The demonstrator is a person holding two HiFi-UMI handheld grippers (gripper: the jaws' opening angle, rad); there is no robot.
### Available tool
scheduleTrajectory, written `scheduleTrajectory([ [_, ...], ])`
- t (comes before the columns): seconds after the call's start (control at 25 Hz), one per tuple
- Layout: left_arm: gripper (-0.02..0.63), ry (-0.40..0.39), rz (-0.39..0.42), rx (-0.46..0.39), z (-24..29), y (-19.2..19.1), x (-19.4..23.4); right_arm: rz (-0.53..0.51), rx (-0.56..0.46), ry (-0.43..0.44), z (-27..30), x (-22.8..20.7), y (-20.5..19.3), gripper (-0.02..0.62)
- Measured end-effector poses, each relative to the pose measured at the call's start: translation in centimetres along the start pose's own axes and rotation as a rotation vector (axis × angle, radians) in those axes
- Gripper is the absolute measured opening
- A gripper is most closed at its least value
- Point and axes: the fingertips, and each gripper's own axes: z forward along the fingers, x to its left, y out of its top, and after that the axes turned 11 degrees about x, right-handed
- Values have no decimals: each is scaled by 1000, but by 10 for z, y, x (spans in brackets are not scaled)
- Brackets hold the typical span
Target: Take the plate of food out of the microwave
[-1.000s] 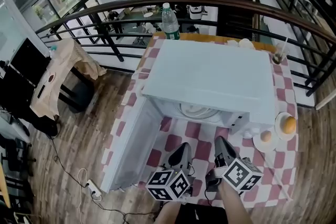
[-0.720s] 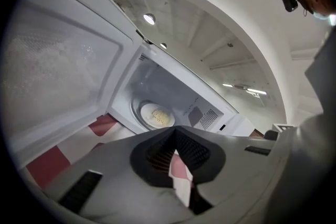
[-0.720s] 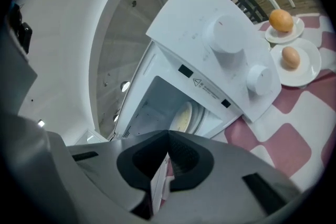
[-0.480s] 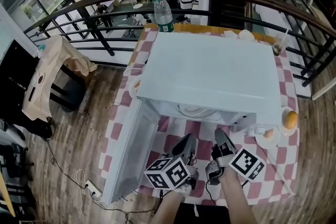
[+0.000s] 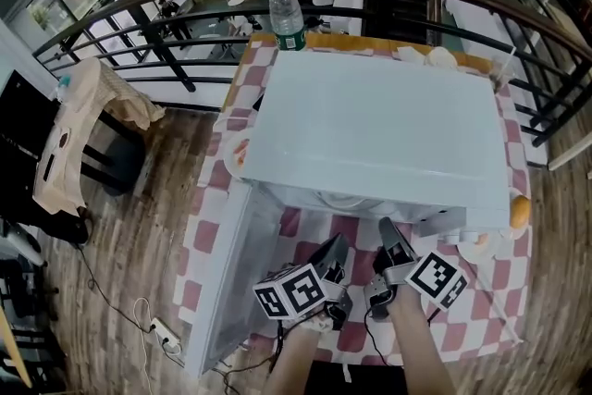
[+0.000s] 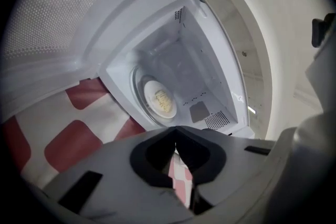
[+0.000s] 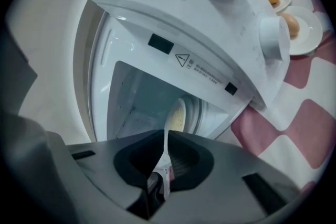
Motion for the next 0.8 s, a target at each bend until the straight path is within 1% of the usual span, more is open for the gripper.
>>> scheduleTrajectory([
  [0.16, 0, 15, -10, 6, 5, 5, 5, 4, 9, -13, 12, -2, 2, 40],
  [0.32, 2, 9, -10, -1, 10, 11, 8, 12, 32, -20, 26, -3, -1, 44],
  [0.44, 17, 10, -30, -7, 11, 13, 12, 17, 44, -30, 34, -6, -3, 46],
  [0.68, 18, 19, -39, -23, 11, 21, 22, 18, 22, -30, 46, -8, 5, 49],
  [0.72, 19, 21, -41, -23, 11, 22, 24, 13, 21, -26, 48, -7, 6, 57],
  [0.8, 20, 20, -48, -22, 11, 22, 26, 8, 27, -21, 51, -8, 5, 125],
])
